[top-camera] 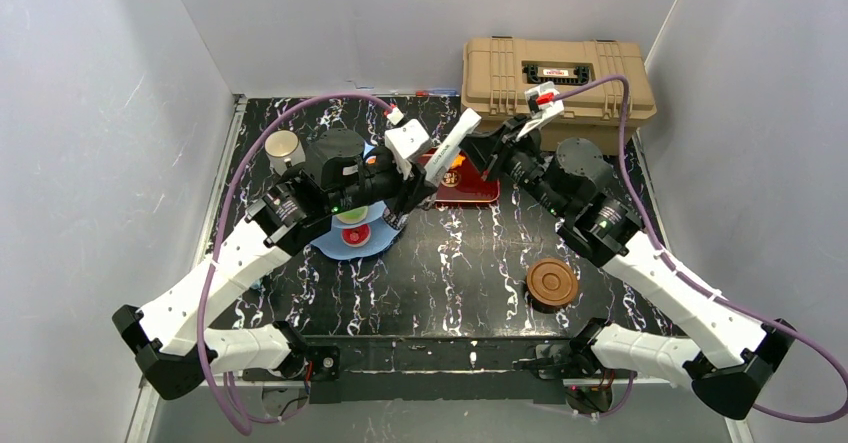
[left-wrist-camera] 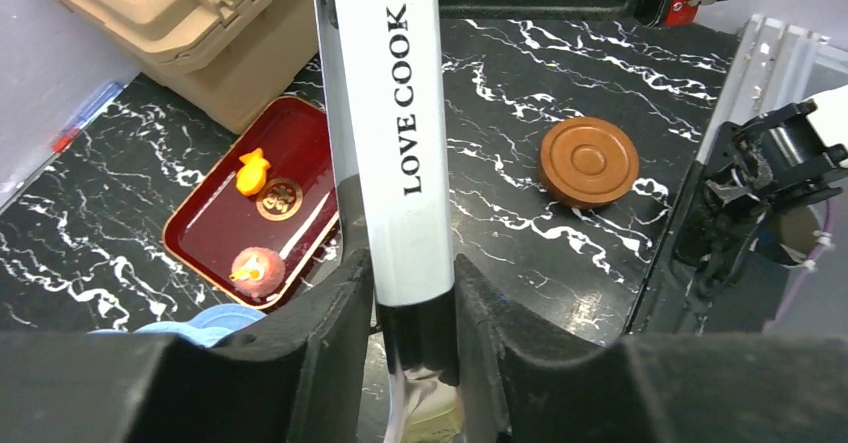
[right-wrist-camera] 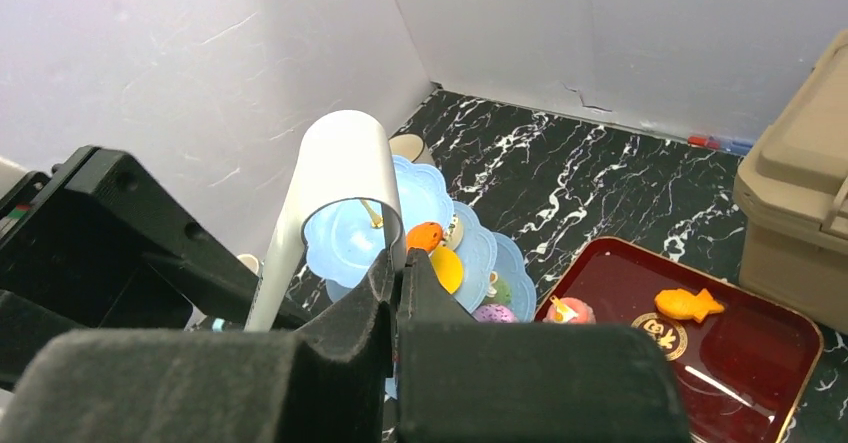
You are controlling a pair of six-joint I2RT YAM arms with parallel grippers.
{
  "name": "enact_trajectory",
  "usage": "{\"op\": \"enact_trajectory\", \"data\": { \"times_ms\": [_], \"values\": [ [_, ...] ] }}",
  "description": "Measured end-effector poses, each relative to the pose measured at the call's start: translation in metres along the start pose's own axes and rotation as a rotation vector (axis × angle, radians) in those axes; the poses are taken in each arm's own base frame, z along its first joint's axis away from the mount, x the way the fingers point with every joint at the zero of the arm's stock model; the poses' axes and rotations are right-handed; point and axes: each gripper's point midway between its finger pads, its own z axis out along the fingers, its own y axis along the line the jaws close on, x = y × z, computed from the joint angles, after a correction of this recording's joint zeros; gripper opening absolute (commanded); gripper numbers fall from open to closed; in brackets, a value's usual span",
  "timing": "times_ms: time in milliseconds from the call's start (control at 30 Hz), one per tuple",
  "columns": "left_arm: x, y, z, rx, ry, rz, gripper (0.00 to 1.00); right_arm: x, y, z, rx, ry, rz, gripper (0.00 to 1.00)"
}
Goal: Serve the afternoon tea
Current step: Adjust the clamp.
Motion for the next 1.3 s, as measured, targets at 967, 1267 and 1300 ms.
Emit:
{"op": "enact_trajectory", "data": {
  "times_ms": [967,1267,1300],
  "values": [
    [-0.016,-0.005,-0.010,0.039,-0.108,0.138,0.16,0.026,0.047,-0.031,-0.236,0.150,0.150,0.98],
    [-0.015,-0.008,-0.010,0.061,-0.107,0.152,0.15,0.023,0.047,-0.021,-0.223,0.162,0.155,0.98],
    [-0.015,-0.008,-0.010,0.061,-0.107,0.155,0.15,0.023,0.047,-0.018,-0.220,0.168,0.162,0.99]
  ]
}}
